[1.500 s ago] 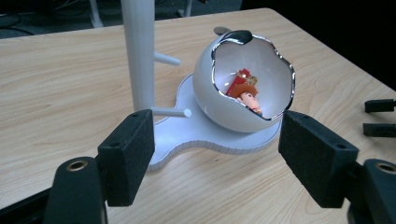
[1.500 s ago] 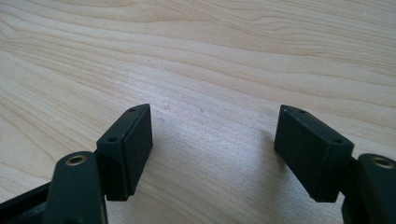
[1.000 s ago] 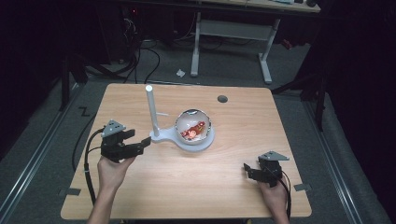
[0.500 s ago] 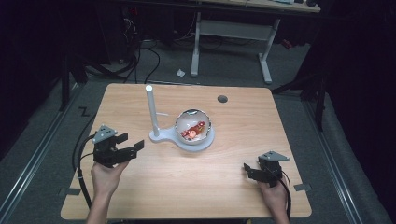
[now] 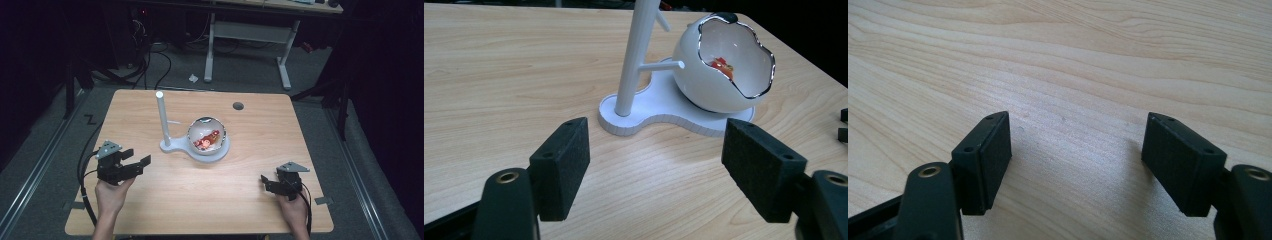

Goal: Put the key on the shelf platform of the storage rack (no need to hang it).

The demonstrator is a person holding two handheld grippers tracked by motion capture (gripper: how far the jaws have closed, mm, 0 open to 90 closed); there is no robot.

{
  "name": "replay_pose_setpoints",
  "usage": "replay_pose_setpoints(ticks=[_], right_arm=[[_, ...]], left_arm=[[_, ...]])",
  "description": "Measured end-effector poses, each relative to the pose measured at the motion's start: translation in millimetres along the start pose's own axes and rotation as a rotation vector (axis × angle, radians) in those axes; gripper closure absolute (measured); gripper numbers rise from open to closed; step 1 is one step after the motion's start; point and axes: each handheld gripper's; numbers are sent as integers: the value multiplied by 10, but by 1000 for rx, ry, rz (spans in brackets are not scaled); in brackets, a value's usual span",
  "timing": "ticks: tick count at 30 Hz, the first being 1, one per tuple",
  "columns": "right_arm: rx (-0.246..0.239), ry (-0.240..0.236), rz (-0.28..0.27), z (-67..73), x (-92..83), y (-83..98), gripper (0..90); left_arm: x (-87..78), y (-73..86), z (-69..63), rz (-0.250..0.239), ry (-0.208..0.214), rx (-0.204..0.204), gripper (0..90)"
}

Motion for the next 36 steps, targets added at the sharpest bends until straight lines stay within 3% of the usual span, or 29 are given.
replay_pose_setpoints(ticks=[12,36], right_arm=[[0,0,0,0,0,0,282],[0,0,0,0,0,0,282]], left_arm=[[33,138,-9,16,-15,-3,279],[266,381,-79,74,-2,6,279]])
Point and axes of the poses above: each handheld gripper's, and its own axes: x roughly forward along the jaws, y roughly out of its underside, z roughly to its left, and after that the axes turned 12 degrees about x, right-handed
